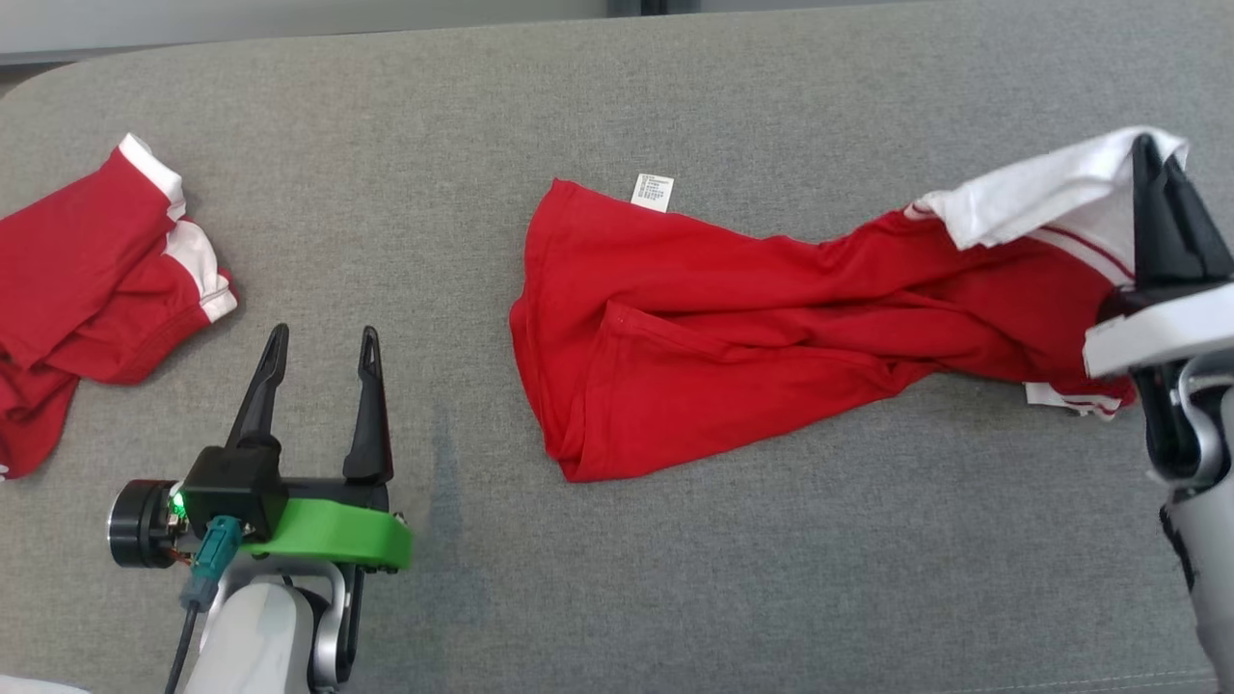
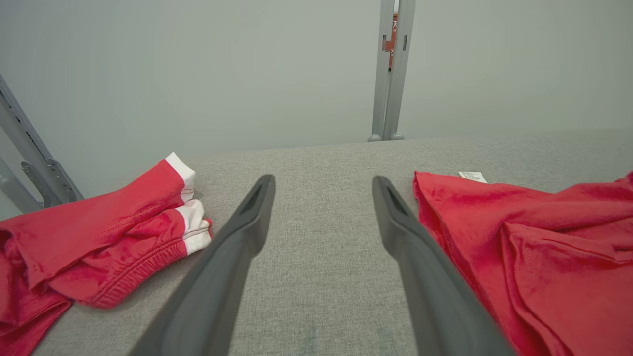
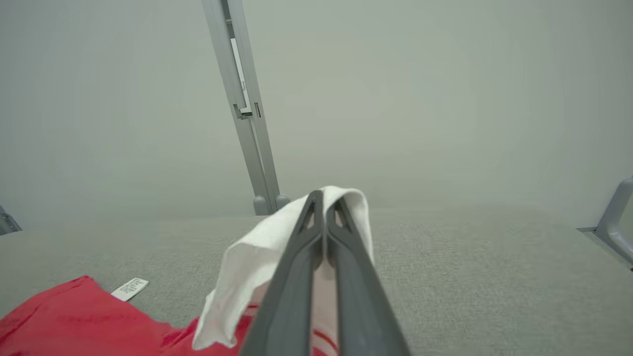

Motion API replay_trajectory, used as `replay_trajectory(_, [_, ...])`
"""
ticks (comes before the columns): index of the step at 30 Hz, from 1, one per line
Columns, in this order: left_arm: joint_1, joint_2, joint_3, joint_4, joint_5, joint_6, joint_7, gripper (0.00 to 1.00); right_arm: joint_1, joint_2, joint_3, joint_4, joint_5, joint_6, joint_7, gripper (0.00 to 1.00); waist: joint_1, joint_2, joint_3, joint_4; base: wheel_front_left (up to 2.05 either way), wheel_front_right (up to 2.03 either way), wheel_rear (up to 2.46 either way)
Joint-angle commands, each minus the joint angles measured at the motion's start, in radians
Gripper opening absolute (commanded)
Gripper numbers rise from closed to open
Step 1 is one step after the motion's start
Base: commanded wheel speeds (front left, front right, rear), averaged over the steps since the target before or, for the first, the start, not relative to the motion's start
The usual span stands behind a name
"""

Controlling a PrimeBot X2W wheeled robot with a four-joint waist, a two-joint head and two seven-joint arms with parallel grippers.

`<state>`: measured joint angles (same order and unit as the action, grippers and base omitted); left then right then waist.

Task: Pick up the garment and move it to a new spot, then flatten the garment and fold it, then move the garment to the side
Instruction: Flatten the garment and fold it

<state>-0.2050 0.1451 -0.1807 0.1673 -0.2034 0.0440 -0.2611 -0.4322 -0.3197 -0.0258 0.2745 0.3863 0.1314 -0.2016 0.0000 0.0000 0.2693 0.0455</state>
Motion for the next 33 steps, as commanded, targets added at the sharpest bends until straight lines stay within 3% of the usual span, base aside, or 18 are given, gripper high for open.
replay_trajectory(1, [-0.02,-0.002,-0.003,-0.003,-0.005,-0.003,-0.004,1.0,-0.039,-0.011,-0.002,0.014,0.014,-0.001,0.005,0.0,0.0,0.0,0.019,0.01,0.0,0.0,0.0])
replay_trajectory(14, [-0.115,-0.043,-0.033,-0.015,0.012,-0.027,-0.004,1.0,-0.359,-0.104,-0.005,0.38,0.13,-0.001,0.052,0.0,0.0,0.0,0.158,0.112,0.0,0.0,0.0])
replay_trajectory(15, [-0.119,-0.046,-0.032,-0.015,0.014,-0.03,-0.004,1.0,-0.372,-0.109,0.005,0.406,0.138,-0.001,0.049,0.08,0.0,0.0,0.164,0.116,0.0,0.0,0.0])
replay_trajectory(16, [-0.121,-0.048,-0.032,-0.015,0.016,-0.031,-0.004,1.0,-0.382,-0.111,0.009,0.423,0.147,-0.001,0.04,0.46,0.0,0.0,0.167,0.117,0.0,0.0,0.0])
replay_trajectory(17, [-0.122,-0.051,-0.031,-0.013,0.018,-0.033,-0.004,1.0,-0.393,-0.114,0.014,0.442,0.158,-0.001,0.03,1.0,0.0,0.0,0.169,0.119,0.0,0.0,0.0])
replay_trajectory(26, [-0.122,-0.062,-0.015,-0.003,0.032,-0.039,-0.005,1.0,-0.362,-0.159,0.093,0.417,0.118,-0.001,-0.064,1.0,0.0,0.0,0.159,0.095,0.0,0.0,0.0])
replay_trajectory(33, [-0.094,-0.052,0.014,0.003,0.044,-0.037,-0.005,1.0,-0.171,-0.1,0.025,0.154,0.017,-0.001,-0.063,1.0,0.0,0.0,0.12,0.05,0.0,0.0,0.0])
